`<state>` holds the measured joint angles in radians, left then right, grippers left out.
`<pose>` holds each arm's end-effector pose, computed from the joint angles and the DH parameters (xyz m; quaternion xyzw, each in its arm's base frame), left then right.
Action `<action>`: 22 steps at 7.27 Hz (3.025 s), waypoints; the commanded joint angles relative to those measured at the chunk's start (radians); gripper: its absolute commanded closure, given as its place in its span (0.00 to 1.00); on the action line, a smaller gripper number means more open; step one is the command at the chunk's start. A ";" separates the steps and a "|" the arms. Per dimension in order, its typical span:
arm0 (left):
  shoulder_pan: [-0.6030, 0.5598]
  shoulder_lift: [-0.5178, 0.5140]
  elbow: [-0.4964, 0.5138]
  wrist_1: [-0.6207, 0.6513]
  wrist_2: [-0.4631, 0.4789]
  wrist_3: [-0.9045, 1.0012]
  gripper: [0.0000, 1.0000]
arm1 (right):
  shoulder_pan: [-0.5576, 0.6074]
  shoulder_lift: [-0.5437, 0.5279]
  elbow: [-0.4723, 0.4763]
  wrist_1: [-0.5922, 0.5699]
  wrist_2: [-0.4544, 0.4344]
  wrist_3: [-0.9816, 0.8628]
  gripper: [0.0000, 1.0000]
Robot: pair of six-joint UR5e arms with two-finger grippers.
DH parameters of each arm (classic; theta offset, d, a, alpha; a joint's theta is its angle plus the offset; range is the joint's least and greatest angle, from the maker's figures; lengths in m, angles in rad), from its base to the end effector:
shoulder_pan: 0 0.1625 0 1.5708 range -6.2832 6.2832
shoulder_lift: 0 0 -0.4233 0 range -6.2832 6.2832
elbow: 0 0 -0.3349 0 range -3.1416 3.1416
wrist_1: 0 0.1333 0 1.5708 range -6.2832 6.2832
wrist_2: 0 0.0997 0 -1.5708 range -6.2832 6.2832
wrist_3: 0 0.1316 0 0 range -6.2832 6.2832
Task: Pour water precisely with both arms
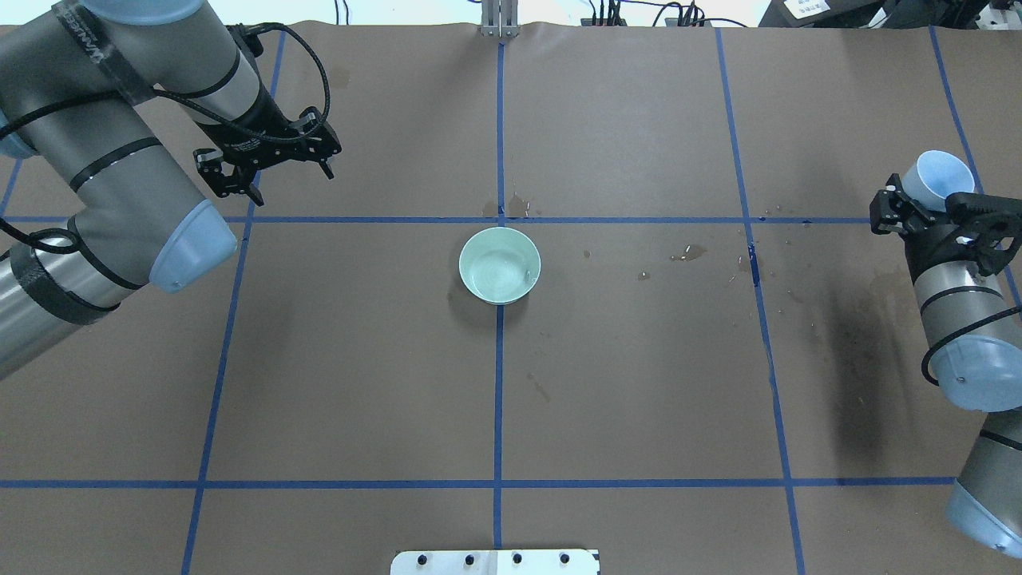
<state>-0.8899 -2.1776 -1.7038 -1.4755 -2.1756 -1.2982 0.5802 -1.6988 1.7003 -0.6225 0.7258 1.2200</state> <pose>0.3533 -0.5290 0.3111 -0.0701 0.4078 -0.1852 0.8913 -0.2158 -0.4185 0.5516 0.5131 -0.2090 0.2791 0.7843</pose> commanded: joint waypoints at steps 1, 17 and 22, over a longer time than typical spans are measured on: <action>-0.001 -0.001 0.000 0.000 -0.001 0.002 0.00 | -0.006 0.033 -0.071 0.368 0.049 -0.206 1.00; -0.101 0.051 -0.007 0.009 -0.001 0.201 0.00 | -0.141 0.523 -0.108 0.175 0.656 -0.701 1.00; -0.113 0.090 -0.007 0.004 -0.003 0.252 0.00 | -0.152 0.608 0.042 -0.292 0.656 -0.764 1.00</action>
<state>-0.9968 -2.0911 -1.7116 -1.4720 -2.1784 -1.0546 0.4317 -1.1228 1.6996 -0.7756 1.3799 0.4707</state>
